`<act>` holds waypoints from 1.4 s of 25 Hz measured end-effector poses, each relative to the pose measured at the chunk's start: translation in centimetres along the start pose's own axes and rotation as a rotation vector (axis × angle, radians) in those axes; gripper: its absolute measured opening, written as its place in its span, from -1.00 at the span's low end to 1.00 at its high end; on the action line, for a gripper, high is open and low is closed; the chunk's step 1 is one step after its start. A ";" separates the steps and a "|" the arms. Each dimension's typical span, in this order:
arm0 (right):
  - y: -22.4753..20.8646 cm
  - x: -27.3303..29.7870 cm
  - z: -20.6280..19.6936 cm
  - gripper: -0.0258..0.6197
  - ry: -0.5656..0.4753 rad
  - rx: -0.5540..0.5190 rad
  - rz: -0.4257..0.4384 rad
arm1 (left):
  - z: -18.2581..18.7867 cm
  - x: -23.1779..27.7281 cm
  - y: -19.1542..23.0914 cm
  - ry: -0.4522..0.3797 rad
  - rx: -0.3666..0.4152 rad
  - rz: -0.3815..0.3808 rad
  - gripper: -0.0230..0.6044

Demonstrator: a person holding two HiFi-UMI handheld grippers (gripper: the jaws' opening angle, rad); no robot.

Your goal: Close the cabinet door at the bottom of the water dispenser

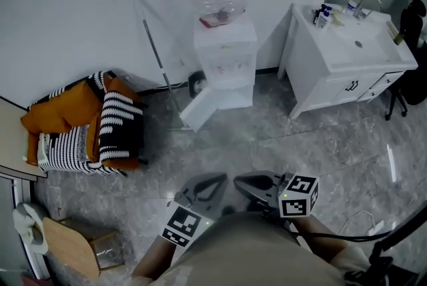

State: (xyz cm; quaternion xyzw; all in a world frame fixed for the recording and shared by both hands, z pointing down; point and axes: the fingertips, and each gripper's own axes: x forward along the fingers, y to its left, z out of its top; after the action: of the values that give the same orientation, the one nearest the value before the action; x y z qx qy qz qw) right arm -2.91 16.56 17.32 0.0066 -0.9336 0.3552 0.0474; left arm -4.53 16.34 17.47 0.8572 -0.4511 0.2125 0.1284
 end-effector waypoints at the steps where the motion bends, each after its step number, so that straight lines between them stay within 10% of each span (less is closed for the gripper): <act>1: -0.6 -0.6 0.8 -0.87 -0.020 -0.016 -0.003 | 0.5 0.7 0.0 0.008 0.004 0.011 -0.96; 18: -8.6 -6.7 4.3 -0.87 0.042 0.100 0.109 | 5.6 10.8 -0.2 0.082 0.005 0.106 -0.96; 35: -12.9 -3.8 7.2 -0.87 0.098 0.044 -0.071 | 6.8 13.4 7.9 -0.015 0.019 -0.001 -0.96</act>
State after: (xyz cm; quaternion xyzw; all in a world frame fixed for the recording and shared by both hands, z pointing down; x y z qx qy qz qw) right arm 0.84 2.00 20.15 0.0233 -0.9213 0.3736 0.1052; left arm -2.67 -0.50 18.20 0.8603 -0.4494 0.2102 0.1170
